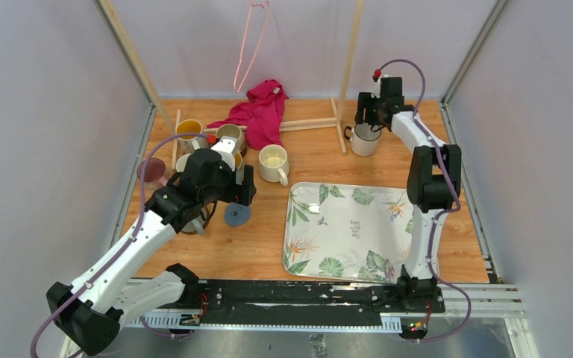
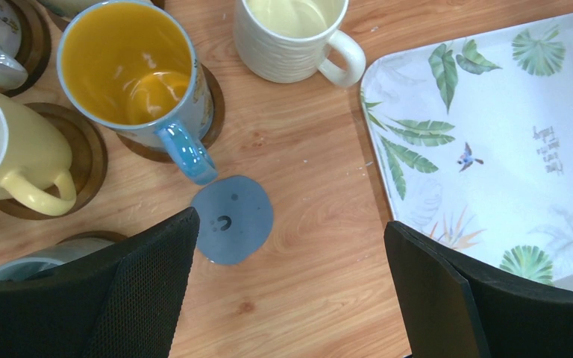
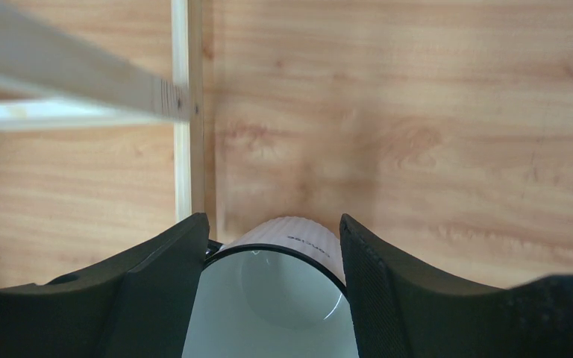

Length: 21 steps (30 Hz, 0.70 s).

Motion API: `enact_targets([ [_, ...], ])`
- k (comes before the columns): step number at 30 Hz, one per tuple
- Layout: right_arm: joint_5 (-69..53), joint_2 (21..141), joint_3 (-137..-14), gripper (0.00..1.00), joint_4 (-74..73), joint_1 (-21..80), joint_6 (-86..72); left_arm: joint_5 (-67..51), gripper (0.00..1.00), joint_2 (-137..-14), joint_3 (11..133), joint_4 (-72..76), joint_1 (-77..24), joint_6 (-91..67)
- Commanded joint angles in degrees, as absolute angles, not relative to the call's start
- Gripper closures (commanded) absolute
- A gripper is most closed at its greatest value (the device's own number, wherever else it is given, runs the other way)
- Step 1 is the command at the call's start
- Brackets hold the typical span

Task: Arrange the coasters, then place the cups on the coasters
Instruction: Move the cup to the center of the board.

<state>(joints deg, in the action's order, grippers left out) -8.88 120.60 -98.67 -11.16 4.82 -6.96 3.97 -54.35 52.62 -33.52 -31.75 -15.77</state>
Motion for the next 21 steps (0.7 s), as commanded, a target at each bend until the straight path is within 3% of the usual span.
enact_targets([
  [1, -11.26, 114.37, -91.43, 0.31, -13.43, 4.48, -6.03, 0.54, 0.0, -53.42, 53.44, -33.36, -32.21, -17.26],
  [21, -17.19, 102.91, -75.62, 0.28, -11.25, 9.0, -7.83, -1.97, 0.0, -58.12, 54.42, -27.09, -37.66, -20.01],
])
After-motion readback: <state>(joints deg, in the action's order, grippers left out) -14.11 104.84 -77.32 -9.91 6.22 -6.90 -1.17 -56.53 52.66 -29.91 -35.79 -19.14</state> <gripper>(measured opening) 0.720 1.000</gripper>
